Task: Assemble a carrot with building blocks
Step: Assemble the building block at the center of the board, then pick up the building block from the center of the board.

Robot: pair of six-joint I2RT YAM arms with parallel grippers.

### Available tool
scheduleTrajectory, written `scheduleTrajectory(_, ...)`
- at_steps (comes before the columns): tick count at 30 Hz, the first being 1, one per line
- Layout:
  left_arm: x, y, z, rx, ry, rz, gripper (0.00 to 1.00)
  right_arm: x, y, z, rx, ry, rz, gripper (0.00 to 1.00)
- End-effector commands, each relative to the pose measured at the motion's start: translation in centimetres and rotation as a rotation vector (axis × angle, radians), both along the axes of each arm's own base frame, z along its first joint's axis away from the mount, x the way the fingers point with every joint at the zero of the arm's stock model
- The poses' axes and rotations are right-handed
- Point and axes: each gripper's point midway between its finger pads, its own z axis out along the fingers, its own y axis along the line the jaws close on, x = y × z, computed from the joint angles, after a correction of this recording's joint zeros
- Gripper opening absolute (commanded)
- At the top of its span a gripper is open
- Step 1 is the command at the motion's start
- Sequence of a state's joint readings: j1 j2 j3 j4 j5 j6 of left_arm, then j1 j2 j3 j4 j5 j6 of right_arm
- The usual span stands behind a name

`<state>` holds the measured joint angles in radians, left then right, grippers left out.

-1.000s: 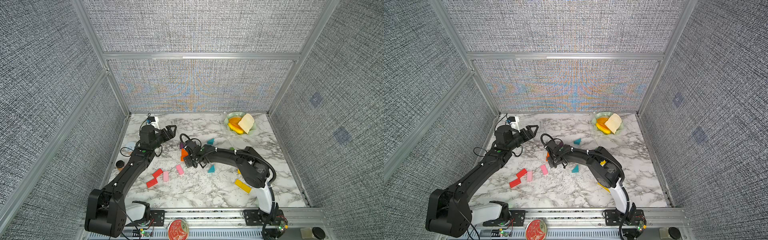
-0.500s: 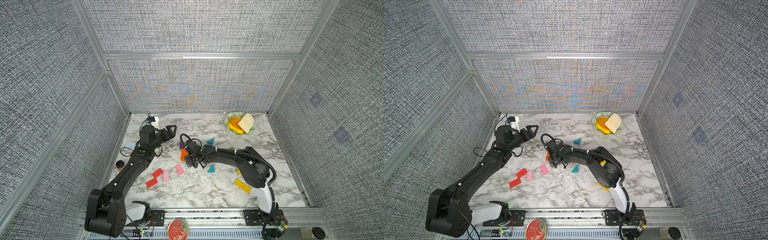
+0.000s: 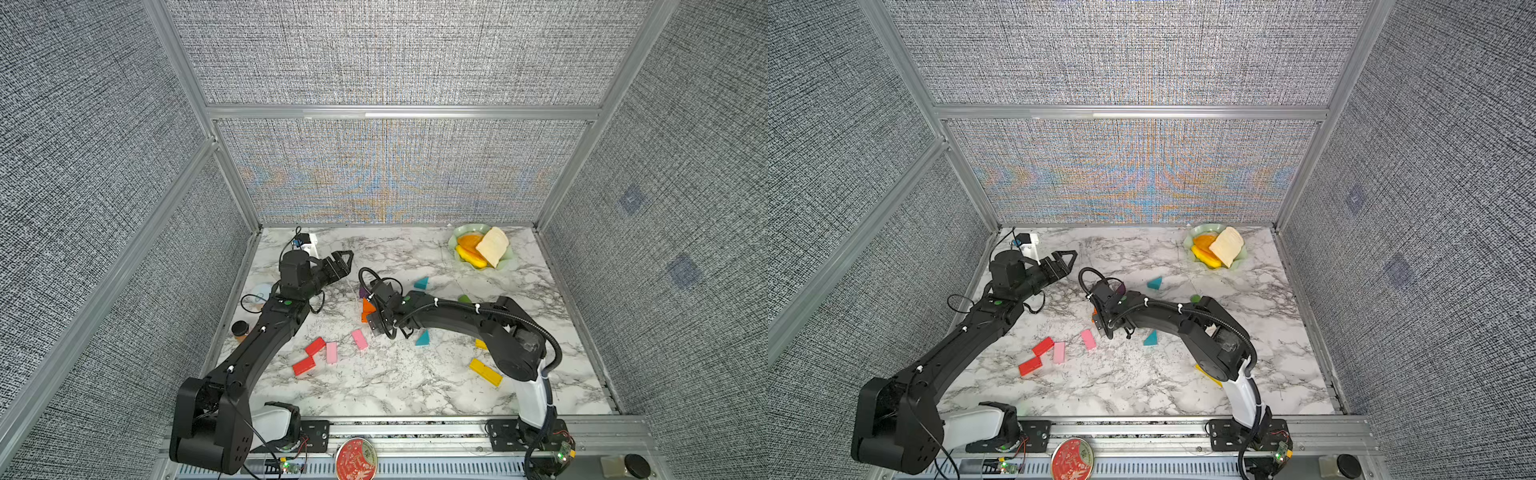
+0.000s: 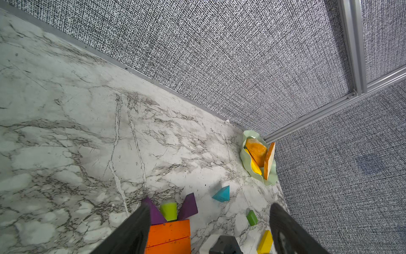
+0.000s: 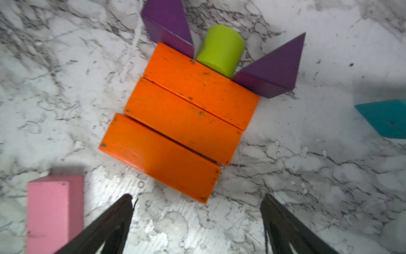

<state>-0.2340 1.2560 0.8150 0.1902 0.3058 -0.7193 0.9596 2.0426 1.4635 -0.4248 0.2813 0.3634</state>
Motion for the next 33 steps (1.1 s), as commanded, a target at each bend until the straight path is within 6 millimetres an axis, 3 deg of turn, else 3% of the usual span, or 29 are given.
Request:
scheduleTrajectory(1, 0.1, 0.2, 0.8, 0.005, -0.027, 0.011, 0.86, 0.3, 0.4, 1.0, -0.001, -0.048, -0.026, 0.98)
scheduleTrajectory(14, 0.1, 0.6, 0.8, 0.014, -0.027, 0.03, 0.86, 2.0, 3.2, 0.6, -0.012, -0.1, -0.038, 0.99)
scheduleTrajectory(33, 0.1, 0.4, 0.7, 0.009, -0.025, 0.021, 0.86, 2.1, 3.3, -0.8, -0.075, -0.098, -0.026, 0.99)
